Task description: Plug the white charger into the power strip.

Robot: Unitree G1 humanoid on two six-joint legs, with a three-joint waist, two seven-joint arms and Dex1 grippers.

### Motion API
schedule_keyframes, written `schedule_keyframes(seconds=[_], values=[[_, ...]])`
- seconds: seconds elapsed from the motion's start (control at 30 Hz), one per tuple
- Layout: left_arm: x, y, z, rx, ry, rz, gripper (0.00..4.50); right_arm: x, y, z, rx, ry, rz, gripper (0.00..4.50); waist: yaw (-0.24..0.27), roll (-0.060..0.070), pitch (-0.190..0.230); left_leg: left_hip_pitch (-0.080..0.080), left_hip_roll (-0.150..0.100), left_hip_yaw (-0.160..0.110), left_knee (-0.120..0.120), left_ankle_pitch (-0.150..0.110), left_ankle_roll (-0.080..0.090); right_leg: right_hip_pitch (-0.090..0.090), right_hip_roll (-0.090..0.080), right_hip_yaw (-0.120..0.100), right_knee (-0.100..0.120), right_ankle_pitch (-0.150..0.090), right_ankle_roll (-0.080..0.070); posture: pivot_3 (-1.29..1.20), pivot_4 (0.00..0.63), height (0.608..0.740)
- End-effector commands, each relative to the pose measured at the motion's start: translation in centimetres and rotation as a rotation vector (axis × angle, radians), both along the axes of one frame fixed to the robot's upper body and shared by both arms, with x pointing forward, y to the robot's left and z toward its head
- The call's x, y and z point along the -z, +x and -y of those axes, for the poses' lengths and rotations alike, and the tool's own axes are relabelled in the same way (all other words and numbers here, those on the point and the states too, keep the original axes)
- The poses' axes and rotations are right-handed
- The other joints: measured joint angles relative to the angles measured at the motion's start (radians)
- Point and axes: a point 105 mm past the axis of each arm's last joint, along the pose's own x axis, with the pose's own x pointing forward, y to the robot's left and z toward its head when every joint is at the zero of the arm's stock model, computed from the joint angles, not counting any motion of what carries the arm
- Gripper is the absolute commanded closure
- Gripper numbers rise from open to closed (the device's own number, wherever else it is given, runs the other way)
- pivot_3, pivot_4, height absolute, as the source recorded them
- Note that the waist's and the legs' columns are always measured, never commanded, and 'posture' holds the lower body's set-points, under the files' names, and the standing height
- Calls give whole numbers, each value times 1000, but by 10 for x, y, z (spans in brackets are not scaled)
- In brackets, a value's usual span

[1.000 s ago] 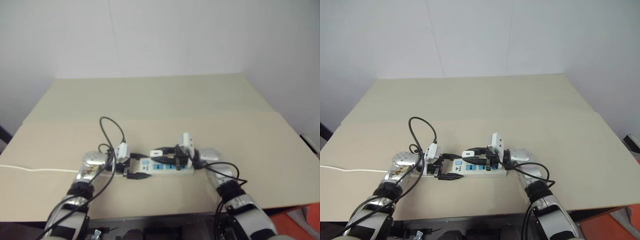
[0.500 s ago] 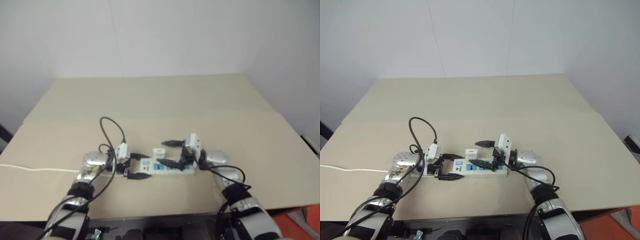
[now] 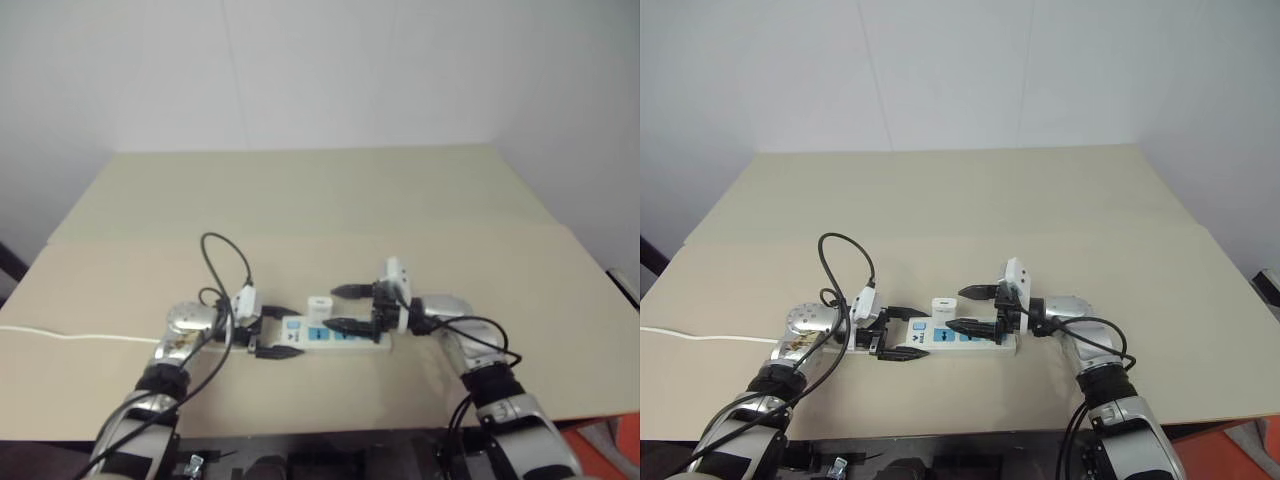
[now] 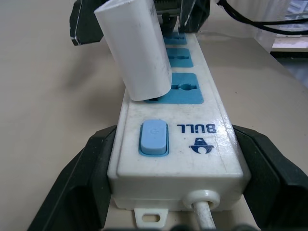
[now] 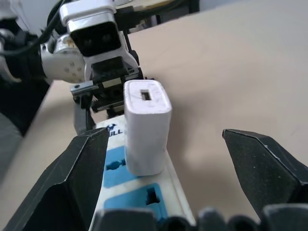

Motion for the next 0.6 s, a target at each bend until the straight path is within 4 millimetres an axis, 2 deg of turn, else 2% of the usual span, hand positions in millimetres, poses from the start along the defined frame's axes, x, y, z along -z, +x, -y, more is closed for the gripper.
schedule_keyframes(seconds=[0.03,0.4,0.53,0.6], values=[[10,-5,-1,5,30,-33,1228,-25,2,-4,-2,9,14,44,2,0,0,-1,0,0,0,0,0,-1,0,0,0,0,0,0,150,740],[10,-5,1,4,30,-32,1228,-26,-11,-14,-32,2,-33,44,3,0,1,-1,0,0,0,0,0,-1,0,-1,-1,0,0,0,150,740],[10,-4,0,2,32,-31,1228,-21,-10,-15,-24,-3,-51,892,3,0,1,-1,0,0,0,0,0,-1,0,-1,-1,0,0,0,150,740],[10,-4,0,2,33,-31,1228,-19,-7,-16,-13,-2,-58,1629,3,0,1,-1,-1,0,0,0,0,-1,0,-1,-1,0,0,0,150,740]])
